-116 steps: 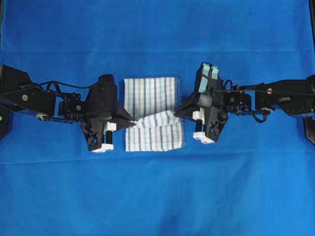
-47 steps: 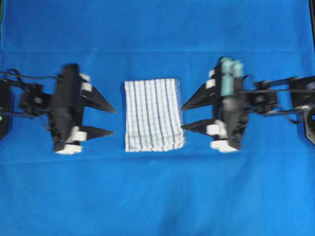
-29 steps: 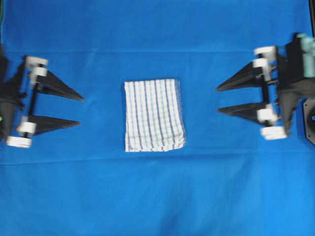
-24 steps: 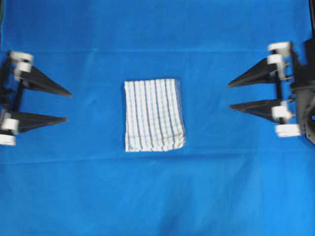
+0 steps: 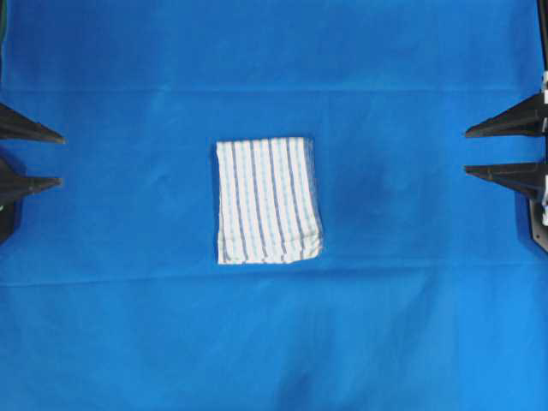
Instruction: Fold the blue towel.
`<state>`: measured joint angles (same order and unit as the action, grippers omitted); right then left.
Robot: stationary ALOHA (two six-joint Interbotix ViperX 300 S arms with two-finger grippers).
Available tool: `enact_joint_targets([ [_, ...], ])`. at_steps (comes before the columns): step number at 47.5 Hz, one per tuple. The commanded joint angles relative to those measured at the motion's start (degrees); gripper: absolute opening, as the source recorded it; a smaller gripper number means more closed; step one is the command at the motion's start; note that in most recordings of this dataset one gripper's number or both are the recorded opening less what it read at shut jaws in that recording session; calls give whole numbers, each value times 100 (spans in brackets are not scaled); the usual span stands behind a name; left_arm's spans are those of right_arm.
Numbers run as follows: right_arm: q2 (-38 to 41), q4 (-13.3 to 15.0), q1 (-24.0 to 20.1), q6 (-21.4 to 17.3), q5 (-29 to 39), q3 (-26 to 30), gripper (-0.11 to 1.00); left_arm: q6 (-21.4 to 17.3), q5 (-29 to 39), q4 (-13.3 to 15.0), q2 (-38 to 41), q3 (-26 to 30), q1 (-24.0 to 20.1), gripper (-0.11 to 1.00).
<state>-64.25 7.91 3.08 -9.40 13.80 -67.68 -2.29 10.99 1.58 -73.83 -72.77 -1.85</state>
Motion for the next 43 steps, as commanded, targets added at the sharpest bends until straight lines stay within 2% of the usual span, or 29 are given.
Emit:
enact_joint_targets([
  [1, -70, 9, 18, -9, -141, -167, 58, 9, 44, -18, -88, -44, -44, 55],
  [12, 26, -18, 18, -44, -598, -589, 58, 70, 18, -18, -114, -378, -53, 55],
  [22, 246, -44, 18, -70, -668, -650, 58, 88, 18, -9, -97, -457, -53, 55],
  [43, 220, -53, 18, -79, -650, -633, 58, 97, 18, -9, -97, -457, -53, 55],
])
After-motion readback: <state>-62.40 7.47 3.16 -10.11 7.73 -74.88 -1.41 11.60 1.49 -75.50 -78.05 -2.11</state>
